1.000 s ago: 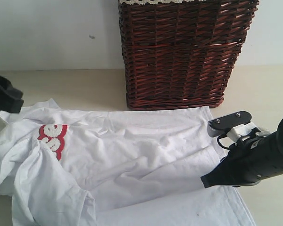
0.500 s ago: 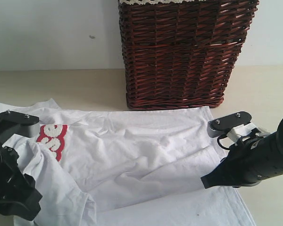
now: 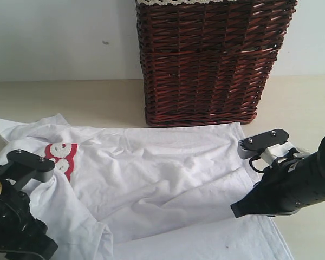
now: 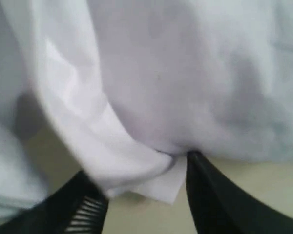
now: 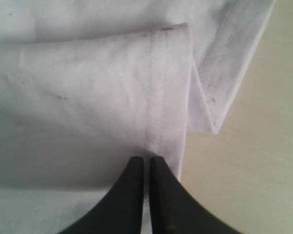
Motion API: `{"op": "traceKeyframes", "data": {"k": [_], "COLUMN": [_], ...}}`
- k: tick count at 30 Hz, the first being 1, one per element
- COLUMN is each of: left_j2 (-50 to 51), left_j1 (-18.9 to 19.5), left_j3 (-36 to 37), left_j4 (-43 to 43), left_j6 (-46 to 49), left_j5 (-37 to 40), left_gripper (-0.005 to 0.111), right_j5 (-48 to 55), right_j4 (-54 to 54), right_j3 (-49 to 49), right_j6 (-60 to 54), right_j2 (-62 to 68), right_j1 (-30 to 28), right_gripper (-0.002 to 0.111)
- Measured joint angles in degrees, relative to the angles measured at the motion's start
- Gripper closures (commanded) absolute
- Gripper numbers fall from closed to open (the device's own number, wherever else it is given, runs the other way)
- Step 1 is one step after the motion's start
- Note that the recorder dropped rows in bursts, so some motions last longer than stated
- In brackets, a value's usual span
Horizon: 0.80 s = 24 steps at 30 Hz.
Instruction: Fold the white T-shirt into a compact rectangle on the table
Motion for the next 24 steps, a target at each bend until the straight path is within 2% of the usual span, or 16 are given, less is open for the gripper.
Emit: {"op": "traceKeyframes", "data": {"k": [3, 9, 15, 20, 22, 24], "left_j2": [4.05, 3.81, -0.49, -3.38, -3.63, -3.63], "left_j1": [0.00, 0.00, 0.00, -0.04, -0.04, -0.04], "left_j3": [-0.11, -2.06, -2.06, -2.06, -2.06, -2.06], "left_j4": [-0.43, -0.72, -5.46, -9.82, -8.53, -4.54], "left_j6": [0.16, 0.30, 4.90, 9.70, 9.01, 5.51], "left_j5": [-1.25, 9.61, 15.49, 16.79, 15.95, 14.42], "left_gripper": [0.063, 0.106, 0.107, 0.106, 0.099, 0.086], "right_j5": [0.00, 0.00, 0.00, 0.00, 0.00, 0.00], "right_j4": [0.00, 0.00, 0.00, 0.00, 0.00, 0.00], "right_j3": [0.00, 0.00, 0.00, 0.00, 0.00, 0.00], "right_j6": [0.00, 0.00, 0.00, 0.00, 0.00, 0.00], "right_j2": [0.00, 0.00, 0.00, 0.00, 0.00, 0.00], "right_j1": [0.00, 0.00, 0.00, 0.00, 0.00, 0.00], "right_gripper": [0.101, 0.101, 0.101, 0.101, 0.101, 0.101]}}
